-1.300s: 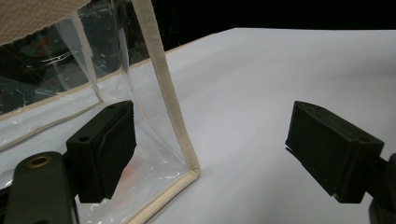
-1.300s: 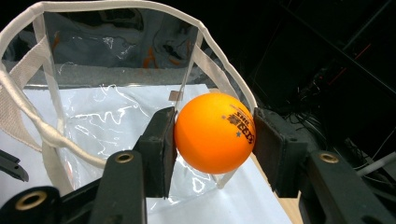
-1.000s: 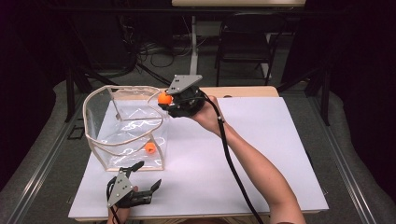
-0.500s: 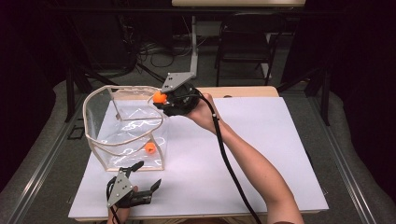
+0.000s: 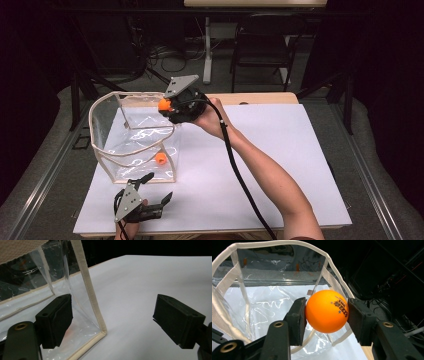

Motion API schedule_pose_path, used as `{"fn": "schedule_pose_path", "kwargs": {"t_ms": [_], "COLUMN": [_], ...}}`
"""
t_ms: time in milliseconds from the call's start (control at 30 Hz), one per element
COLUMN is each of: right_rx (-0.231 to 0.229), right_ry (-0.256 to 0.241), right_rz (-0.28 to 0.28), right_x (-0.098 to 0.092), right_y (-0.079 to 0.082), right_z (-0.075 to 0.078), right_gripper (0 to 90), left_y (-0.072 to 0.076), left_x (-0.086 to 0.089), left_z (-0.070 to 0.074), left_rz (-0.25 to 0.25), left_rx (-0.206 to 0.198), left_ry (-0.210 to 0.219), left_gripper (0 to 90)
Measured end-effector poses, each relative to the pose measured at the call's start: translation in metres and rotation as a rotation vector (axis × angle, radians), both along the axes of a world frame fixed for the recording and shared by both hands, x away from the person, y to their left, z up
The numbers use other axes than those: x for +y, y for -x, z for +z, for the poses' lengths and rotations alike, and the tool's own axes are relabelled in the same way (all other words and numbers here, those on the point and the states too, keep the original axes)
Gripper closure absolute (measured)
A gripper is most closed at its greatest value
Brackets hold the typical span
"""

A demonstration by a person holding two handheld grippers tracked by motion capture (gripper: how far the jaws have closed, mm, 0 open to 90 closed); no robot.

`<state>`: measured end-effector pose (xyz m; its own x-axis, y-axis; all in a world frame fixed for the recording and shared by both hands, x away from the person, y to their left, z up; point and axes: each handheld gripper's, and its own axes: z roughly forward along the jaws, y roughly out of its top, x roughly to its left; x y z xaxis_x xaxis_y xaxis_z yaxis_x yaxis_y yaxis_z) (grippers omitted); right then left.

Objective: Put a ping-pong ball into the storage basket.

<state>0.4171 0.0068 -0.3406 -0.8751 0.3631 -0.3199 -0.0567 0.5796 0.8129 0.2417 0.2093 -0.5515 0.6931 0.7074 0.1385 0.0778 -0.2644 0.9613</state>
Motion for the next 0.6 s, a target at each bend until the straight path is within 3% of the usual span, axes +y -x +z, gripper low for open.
{"fn": "schedule_pose_path", "kwargs": {"t_ms": [600], "right_rx": [0.01], "right_ry": [0.042], "right_rz": [0.024], "right_x": [0.015], "right_y": [0.003], "right_z": [0.001], "right_gripper": [50.7], "left_y": [0.0], "left_x": [0.0], "left_z": [0.0], "left_rz": [0.0], "left_rx": [0.001], "left_ry": [0.001], "left_gripper": [15.8]}}
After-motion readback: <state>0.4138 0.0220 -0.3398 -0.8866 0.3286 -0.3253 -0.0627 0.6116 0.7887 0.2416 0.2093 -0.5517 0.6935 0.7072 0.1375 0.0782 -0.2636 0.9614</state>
